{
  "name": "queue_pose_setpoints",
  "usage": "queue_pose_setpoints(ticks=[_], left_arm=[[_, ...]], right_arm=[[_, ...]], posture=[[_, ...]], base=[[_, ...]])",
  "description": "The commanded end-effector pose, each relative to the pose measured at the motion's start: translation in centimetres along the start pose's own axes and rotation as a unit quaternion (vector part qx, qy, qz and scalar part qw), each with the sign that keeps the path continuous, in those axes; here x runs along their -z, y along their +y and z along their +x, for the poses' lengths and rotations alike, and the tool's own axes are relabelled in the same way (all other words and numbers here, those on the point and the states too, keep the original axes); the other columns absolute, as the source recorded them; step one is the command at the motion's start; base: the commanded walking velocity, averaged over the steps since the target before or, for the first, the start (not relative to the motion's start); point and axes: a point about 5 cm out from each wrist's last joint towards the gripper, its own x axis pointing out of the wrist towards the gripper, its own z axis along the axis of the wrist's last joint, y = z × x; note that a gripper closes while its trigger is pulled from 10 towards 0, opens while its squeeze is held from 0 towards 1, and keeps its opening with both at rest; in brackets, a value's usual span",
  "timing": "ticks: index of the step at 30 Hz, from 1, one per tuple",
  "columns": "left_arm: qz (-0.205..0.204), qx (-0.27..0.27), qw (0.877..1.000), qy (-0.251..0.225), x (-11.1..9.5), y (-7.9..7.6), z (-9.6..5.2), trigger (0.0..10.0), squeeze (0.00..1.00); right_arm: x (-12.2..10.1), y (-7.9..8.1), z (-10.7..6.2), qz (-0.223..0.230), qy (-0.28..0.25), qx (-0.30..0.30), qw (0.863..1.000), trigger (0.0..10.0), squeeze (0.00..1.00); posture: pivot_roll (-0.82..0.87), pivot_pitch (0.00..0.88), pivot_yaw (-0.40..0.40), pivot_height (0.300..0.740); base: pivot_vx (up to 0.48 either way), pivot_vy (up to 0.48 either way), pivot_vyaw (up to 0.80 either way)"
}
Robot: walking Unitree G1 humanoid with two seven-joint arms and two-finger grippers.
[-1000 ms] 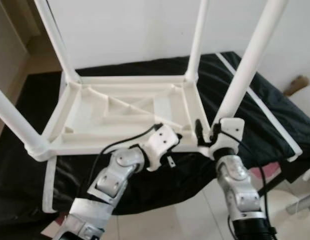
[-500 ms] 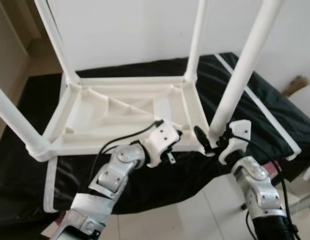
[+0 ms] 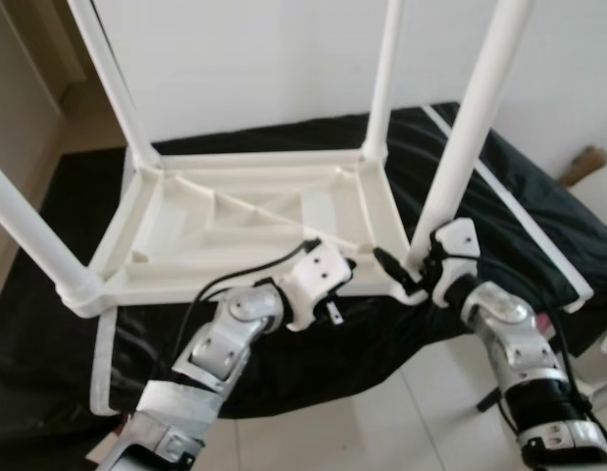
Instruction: Building children table
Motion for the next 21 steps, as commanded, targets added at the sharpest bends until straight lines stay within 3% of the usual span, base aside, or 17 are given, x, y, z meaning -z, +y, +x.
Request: queue_pose_setpoints(ticks=[1, 10, 11, 13, 14, 21], left_arm=[[0.006, 0.007, 1.000, 0.002, 0.1, -0.4, -0.1, 10.0, 0.00], [0.003, 0.011, 1.000, 0.011, 0.6, -1.0, -0.6, 10.0, 0.00], [0.003, 0.012, 1.000, 0.014, 0.7, -1.1, -0.6, 10.0, 0.00], [0.003, 0.012, 1.000, 0.014, 0.7, -1.1, -0.6, 10.0, 0.00], [0.002, 0.013, 1.000, 0.014, 0.7, -1.1, -0.5, 10.0, 0.00], [0.001, 0.018, 1.000, 0.015, 0.8, -1.6, -0.4, 10.0, 0.00]], right_arm=[[0.3, 0.8, 0.3, -0.007, 0.008, -0.031, 0.999, 0.0, 0.00], [1.4, 1.3, -0.4, -0.002, 0.021, -0.043, 0.999, 0.0, 0.00], [1.7, 1.3, -0.6, 0.003, 0.025, -0.040, 0.999, 8.5, 0.00], [1.7, 1.3, -0.6, 0.003, 0.025, -0.040, 0.999, 8.5, 0.00], [1.8, 1.2, -0.8, 0.008, 0.027, -0.036, 0.999, 10.0, 0.00], [2.7, 0.6, -1.3, 0.003, 0.054, 0.052, 0.997, 10.0, 0.00]], posture=[[-0.01, 0.000, 0.020, 0.740], [-0.02, 0.000, 0.023, 0.740], [-0.02, 0.000, 0.022, 0.740], [-0.02, 0.000, 0.022, 0.740], [-0.03, 0.000, 0.020, 0.740], [-0.03, 0.000, 0.016, 0.740]], base=[[0.000, 0.000, 0.00], [0.000, 0.000, 0.00], [0.000, 0.000, 0.00], [0.000, 0.000, 0.00], [0.000, 0.000, 0.00], [0.000, 0.000, 0.00]])
